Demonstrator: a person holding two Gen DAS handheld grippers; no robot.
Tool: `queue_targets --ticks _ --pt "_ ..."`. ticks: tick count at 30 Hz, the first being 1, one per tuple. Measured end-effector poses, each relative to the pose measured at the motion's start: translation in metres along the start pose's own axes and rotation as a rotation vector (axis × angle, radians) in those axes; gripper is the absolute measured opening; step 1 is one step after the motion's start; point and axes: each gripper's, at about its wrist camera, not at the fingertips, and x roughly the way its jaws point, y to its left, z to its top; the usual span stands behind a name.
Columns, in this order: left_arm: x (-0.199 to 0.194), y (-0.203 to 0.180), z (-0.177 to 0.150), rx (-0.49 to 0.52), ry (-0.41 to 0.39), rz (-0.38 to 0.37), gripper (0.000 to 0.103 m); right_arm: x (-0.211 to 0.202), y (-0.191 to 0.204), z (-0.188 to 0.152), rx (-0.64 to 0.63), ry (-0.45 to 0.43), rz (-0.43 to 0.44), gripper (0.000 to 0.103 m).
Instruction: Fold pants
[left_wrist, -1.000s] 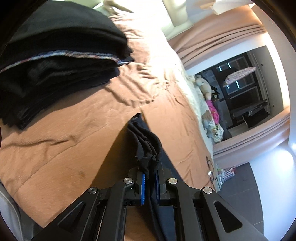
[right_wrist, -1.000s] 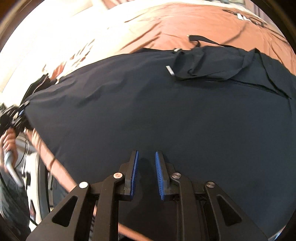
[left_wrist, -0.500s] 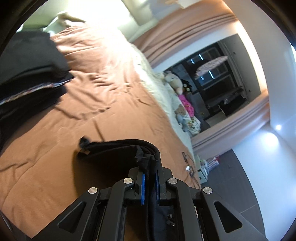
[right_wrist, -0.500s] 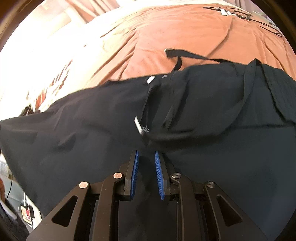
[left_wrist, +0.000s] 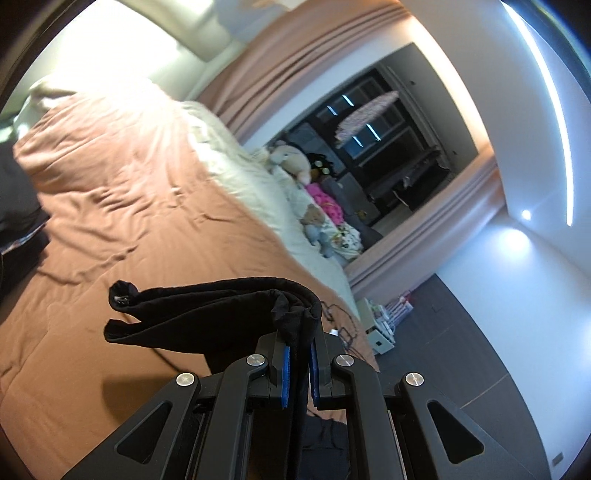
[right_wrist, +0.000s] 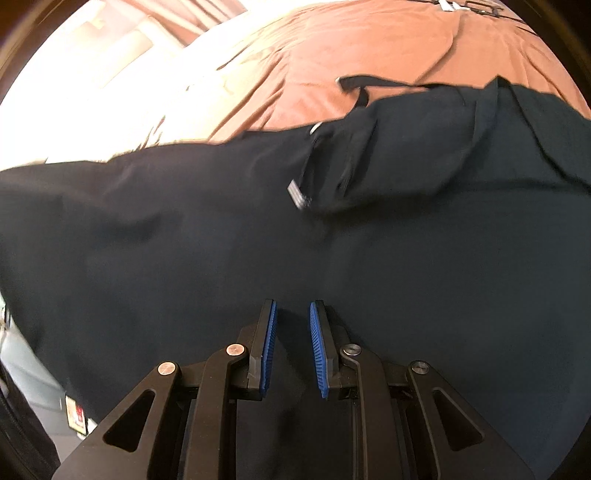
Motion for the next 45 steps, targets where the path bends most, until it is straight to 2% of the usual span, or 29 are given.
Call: queue_targets --ticks 7,11,19,21,23,25,37,45 --pt "0.014 -0.055 -0.006 0.072 0.02 -0.046 0.008 -0.013 0.003 -0.046 -0.017 0.008 0.084 0.016" --pt "0.022 -0.083 -0.013 0.102 0.034 -0.072 0.008 -0.024 -0.006 -0.06 -0.012 0.006 0.118 0.016" --pt "0.042 -0.146 -0.03 0.177 0.071 -0.125 0.008 -0.082 -0.036 -0.071 0.012 -0.121 0.118 0.016" --pt "0.048 -0.162 -0.036 0.192 0.082 -0.138 0.008 -0.098 -0.05 -0.075 0.025 -0.157 0.113 0.022" --pt "0.054 -0.176 -0.042 0.204 0.095 -0.149 0.008 -0.115 -0.059 -0.083 0.043 -0.187 0.112 0.05" --pt "0.062 -0.191 -0.05 0.216 0.111 -0.16 0.008 -0.136 -0.068 -0.094 0.054 -0.228 0.099 0.058" --pt "0.118 -0.264 -0.097 0.256 0.208 -0.211 0.008 -0.236 -0.14 -0.158 0.186 -0.356 0.077 0.058" --pt "0.168 -0.304 -0.135 0.26 0.295 -0.259 0.008 -0.278 -0.174 -0.19 0.263 -0.424 0.045 0.058"
